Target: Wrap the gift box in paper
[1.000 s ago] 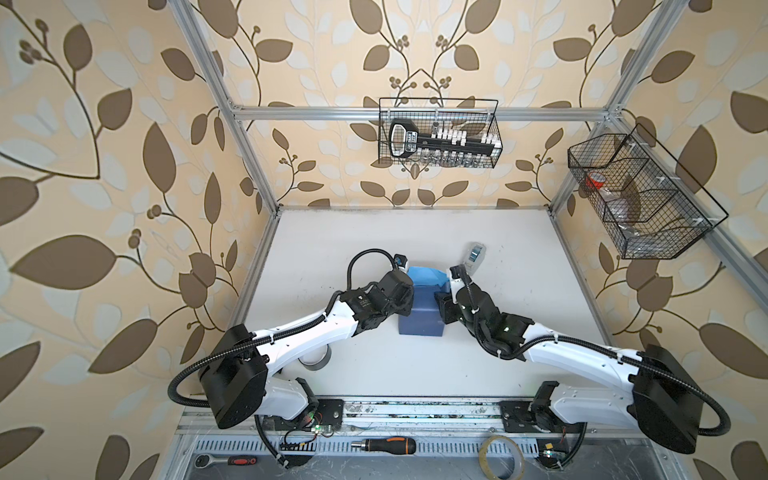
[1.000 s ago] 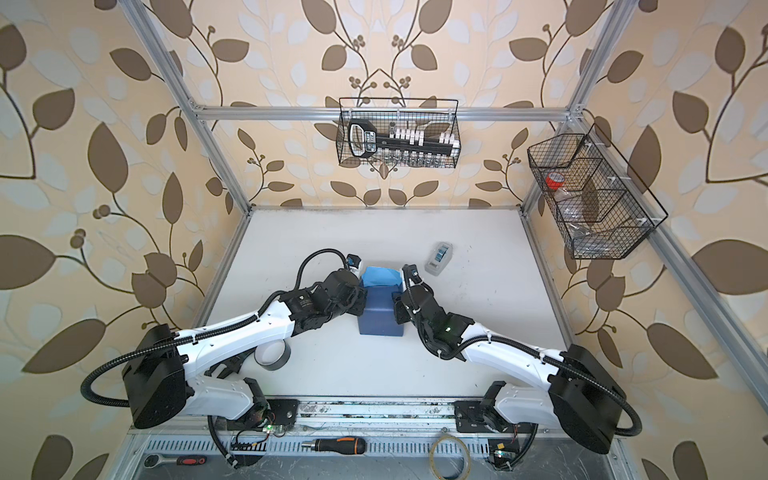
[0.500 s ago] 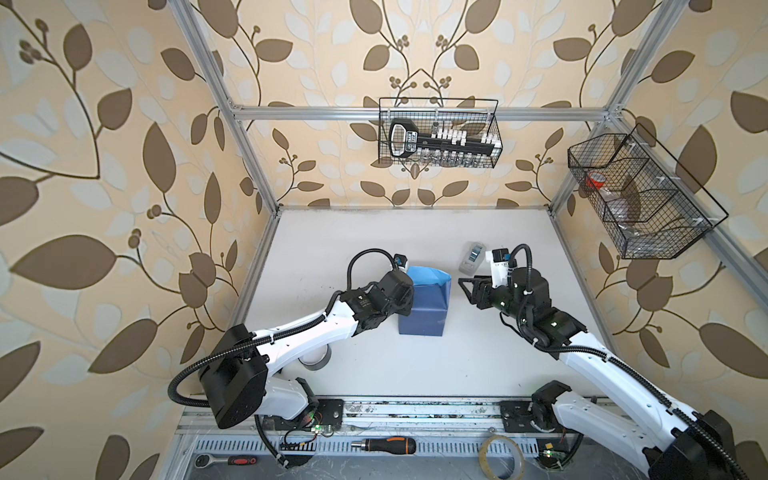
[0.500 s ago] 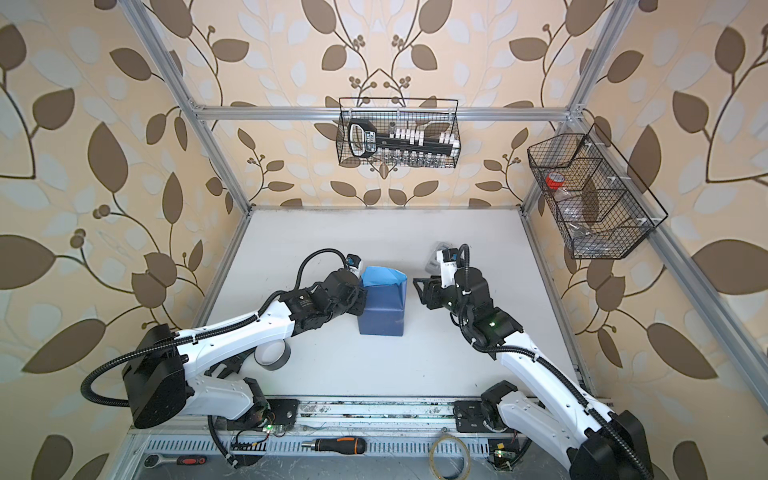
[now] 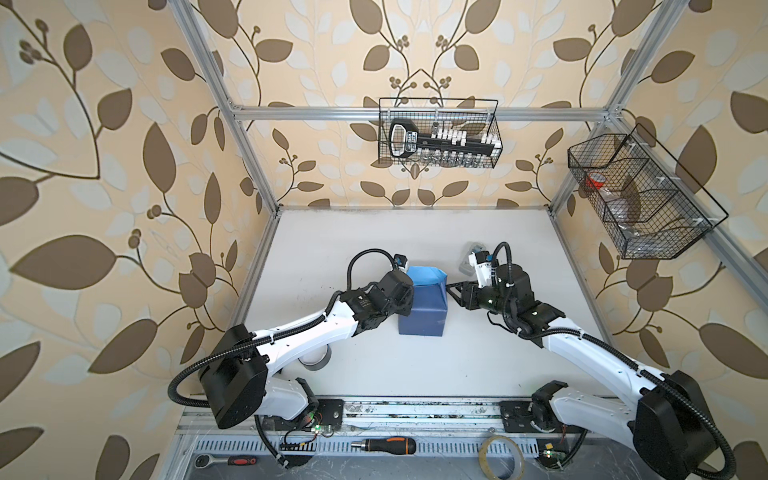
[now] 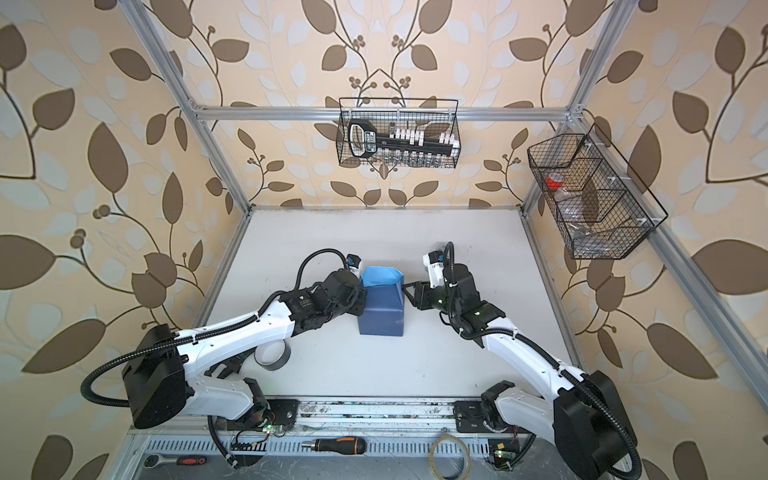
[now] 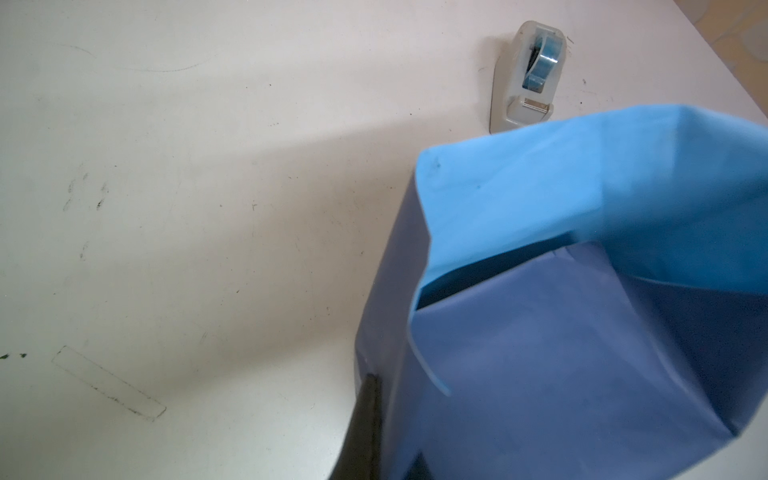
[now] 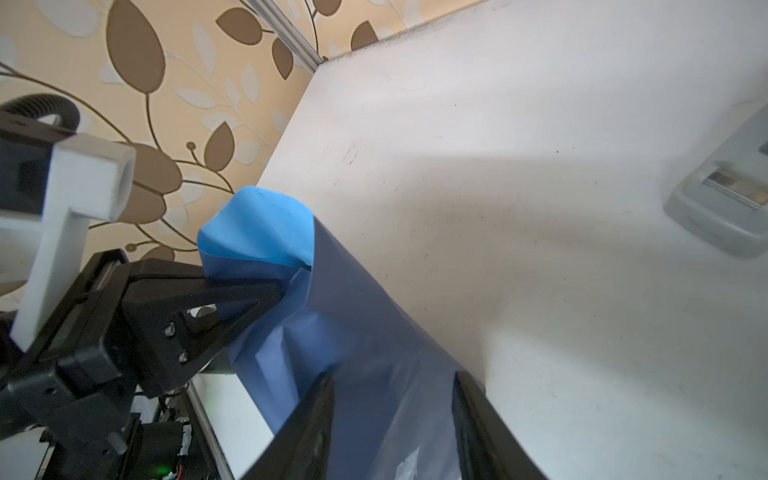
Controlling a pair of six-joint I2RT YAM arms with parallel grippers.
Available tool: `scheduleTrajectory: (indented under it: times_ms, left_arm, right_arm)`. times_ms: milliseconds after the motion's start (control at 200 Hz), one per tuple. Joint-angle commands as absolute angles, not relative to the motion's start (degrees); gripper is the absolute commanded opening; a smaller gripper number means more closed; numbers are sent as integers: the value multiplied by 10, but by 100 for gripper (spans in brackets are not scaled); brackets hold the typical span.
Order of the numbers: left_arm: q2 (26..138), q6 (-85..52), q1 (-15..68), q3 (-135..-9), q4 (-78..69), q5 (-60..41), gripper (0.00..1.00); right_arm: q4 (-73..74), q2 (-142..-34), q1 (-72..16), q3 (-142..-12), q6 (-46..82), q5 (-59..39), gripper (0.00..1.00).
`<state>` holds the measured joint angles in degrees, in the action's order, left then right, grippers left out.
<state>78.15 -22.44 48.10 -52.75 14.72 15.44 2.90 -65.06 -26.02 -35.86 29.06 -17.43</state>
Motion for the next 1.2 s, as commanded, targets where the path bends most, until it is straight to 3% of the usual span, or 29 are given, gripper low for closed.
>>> scheduleTrajectory:
  times_ms: [0, 755, 1200]
  left_arm:
    - [773, -216, 486, -529, 137, 159, 2]
    - [770, -210, 487, -522, 128, 148, 2]
    - [769, -207, 486, -518, 121, 142, 2]
  right_arm:
    - [50, -661, -276, -361, 294, -179, 47]
    - [72, -751, -288, -376, 284, -149, 51]
    - [128, -784, -271, -353, 313, -192, 53]
